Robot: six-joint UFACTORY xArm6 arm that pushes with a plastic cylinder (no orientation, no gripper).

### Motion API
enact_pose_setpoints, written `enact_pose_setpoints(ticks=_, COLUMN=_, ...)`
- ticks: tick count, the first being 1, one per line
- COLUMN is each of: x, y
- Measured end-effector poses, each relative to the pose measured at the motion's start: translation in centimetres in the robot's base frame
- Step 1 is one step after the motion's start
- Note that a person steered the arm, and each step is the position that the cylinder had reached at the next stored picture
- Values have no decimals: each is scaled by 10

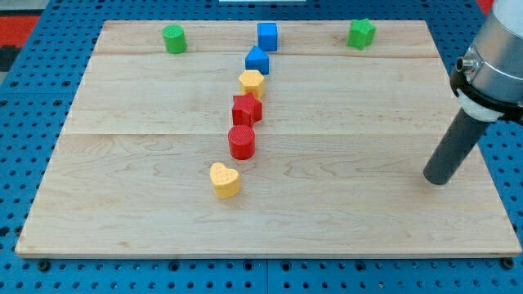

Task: Move the yellow hexagon and red star to the bottom left of the blue triangle

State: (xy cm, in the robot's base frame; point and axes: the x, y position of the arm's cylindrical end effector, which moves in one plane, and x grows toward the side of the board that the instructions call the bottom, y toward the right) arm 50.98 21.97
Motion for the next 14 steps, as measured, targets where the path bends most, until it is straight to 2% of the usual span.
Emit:
enact_pose_setpoints(ticks=2, x=-87, y=-34)
enact_pose_setpoints(ticks=3, x=-147, y=-79)
enact_pose_setpoints(ticks=4, x=-166, y=-158)
enact_pose_setpoints(ticks=5, x=-164, y=-210)
enact_pose_setpoints(ticks=6, x=-163, y=-230)
enact_pose_setpoints(ticks=7, x=-153, y=-186)
enact_pose_setpoints(ticks=8, x=-67, y=-195)
enact_pose_setpoints(ticks=10, x=-95, y=-252)
enact_pose_setpoints(ticks=11, x=-94, y=-234)
enact_pose_setpoints(ticks=14, x=-122, y=-303)
